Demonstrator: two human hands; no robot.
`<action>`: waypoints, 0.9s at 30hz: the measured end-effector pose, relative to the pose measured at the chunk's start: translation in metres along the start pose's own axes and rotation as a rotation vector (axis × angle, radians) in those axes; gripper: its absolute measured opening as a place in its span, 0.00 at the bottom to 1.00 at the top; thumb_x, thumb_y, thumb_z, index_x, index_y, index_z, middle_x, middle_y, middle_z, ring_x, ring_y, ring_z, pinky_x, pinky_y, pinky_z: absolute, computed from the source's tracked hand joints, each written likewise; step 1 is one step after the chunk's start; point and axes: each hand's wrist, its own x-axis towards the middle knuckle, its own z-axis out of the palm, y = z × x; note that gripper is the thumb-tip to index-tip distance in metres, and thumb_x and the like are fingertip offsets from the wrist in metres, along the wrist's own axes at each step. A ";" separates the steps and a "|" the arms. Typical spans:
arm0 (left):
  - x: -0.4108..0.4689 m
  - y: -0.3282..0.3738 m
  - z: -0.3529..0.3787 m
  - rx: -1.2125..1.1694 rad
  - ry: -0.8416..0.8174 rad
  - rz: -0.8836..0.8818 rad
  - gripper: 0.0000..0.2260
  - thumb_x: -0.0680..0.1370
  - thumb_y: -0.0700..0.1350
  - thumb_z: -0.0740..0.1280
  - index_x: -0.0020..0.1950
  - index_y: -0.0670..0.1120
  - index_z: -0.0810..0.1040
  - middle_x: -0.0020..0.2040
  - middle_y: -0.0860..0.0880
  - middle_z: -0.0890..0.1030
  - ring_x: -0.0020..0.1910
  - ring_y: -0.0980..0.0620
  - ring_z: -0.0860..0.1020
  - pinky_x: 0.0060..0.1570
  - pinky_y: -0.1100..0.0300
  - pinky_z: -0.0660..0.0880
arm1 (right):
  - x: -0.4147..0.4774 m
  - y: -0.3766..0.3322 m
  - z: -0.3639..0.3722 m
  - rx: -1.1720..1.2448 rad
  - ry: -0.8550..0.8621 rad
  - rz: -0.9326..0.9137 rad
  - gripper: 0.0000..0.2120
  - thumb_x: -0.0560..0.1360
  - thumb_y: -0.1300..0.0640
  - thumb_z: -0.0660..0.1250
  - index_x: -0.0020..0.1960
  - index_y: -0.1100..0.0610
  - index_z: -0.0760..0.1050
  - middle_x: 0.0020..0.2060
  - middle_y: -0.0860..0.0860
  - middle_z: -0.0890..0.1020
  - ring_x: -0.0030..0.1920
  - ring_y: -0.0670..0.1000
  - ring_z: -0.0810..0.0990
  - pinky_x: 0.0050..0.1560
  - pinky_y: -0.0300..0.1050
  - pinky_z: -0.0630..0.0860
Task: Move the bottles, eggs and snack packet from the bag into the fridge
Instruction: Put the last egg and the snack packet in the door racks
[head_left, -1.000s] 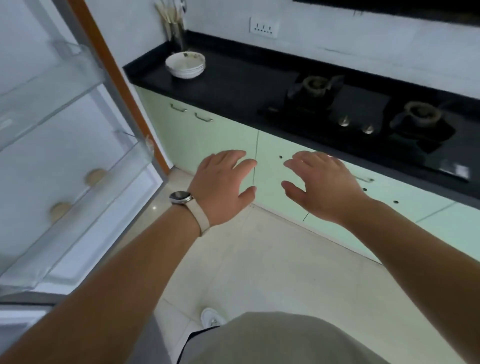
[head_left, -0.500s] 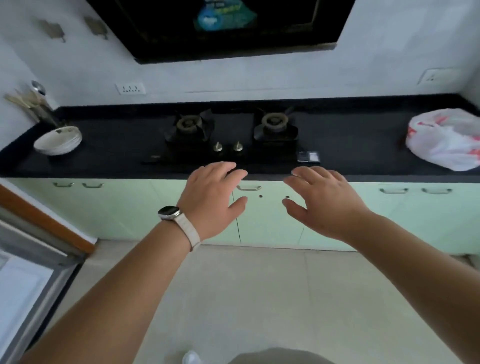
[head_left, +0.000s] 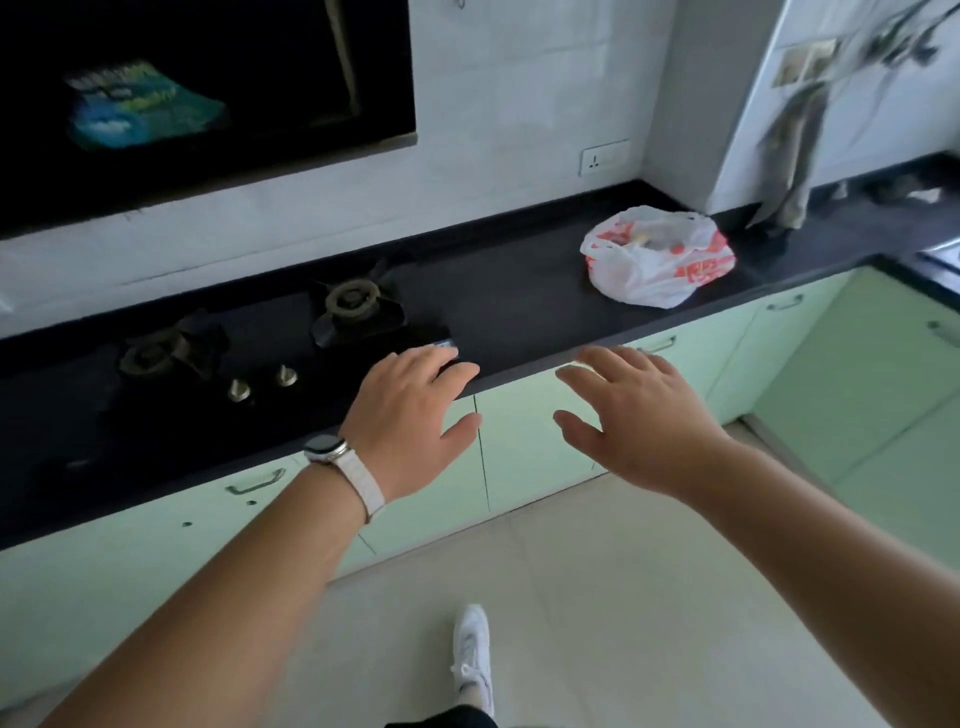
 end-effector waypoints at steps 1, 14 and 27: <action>0.012 0.001 0.007 -0.011 -0.002 0.023 0.25 0.76 0.59 0.57 0.65 0.46 0.78 0.64 0.44 0.78 0.66 0.41 0.74 0.64 0.41 0.71 | 0.002 0.008 0.000 -0.004 -0.010 0.022 0.24 0.78 0.40 0.58 0.68 0.52 0.73 0.67 0.52 0.75 0.66 0.58 0.73 0.66 0.55 0.68; 0.176 -0.043 0.089 -0.156 0.028 0.259 0.22 0.76 0.58 0.60 0.61 0.47 0.80 0.61 0.44 0.81 0.63 0.41 0.77 0.61 0.39 0.73 | 0.109 0.075 0.018 -0.099 -0.125 0.234 0.26 0.78 0.36 0.52 0.71 0.47 0.69 0.69 0.48 0.73 0.69 0.55 0.71 0.70 0.53 0.64; 0.300 -0.049 0.123 -0.202 0.003 0.450 0.22 0.77 0.59 0.58 0.63 0.48 0.79 0.63 0.45 0.80 0.65 0.42 0.76 0.63 0.38 0.72 | 0.170 0.123 0.025 -0.087 -0.102 0.437 0.30 0.76 0.35 0.46 0.70 0.48 0.71 0.67 0.49 0.75 0.68 0.55 0.73 0.68 0.53 0.67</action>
